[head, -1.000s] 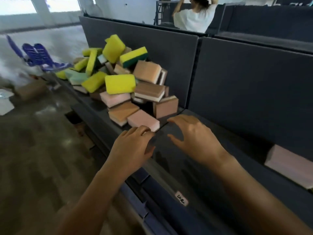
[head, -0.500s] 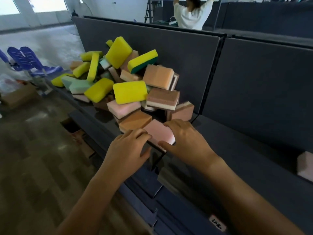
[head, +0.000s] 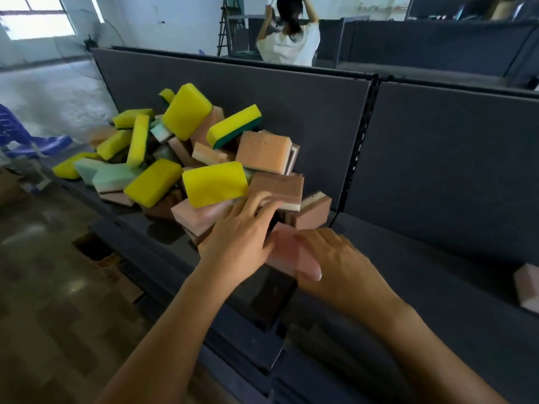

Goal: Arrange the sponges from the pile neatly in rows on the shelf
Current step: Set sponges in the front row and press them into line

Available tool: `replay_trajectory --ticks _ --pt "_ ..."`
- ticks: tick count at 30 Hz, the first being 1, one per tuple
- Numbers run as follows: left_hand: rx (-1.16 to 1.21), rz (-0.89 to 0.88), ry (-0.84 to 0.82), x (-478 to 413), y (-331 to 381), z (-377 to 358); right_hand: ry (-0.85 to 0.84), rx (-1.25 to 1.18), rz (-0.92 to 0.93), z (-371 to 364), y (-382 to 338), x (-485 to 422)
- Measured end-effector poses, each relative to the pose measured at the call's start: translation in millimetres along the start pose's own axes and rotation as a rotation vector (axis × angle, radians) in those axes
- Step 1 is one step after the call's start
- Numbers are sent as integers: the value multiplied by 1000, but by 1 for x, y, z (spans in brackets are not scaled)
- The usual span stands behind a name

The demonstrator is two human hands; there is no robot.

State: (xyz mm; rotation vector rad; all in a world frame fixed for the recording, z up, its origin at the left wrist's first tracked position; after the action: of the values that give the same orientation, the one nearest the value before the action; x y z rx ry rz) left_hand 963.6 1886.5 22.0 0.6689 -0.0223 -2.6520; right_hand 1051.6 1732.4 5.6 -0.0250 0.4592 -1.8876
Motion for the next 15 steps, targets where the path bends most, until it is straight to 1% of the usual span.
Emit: replay_trajectory --ticks 4,7,11,15 --pt "-15 -32 28 -31 2 -12 51 24 -45 16 6 11" --pt "-61 -52 9 -41 -1 -32 33 54 -80 20 12 18" --pt "-46 -67 100 -47 -1 -42 44 46 -97 23 22 28" --pt "30 -65 173 -40 12 -30 81 54 -106 30 31 45"
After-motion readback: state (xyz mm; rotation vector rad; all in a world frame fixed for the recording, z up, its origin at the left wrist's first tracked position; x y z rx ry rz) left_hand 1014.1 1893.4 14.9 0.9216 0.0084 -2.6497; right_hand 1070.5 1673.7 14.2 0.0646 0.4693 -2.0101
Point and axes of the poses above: each hand's wrist, its own x-axis away from the middle knuckle, its own z-axis out of the back of the hand, y = z × x, the point moved 3 cm from there along -x, towards the middle knuckle, and after that the axes turned 8 degrees about z, right-handed, at the moved point
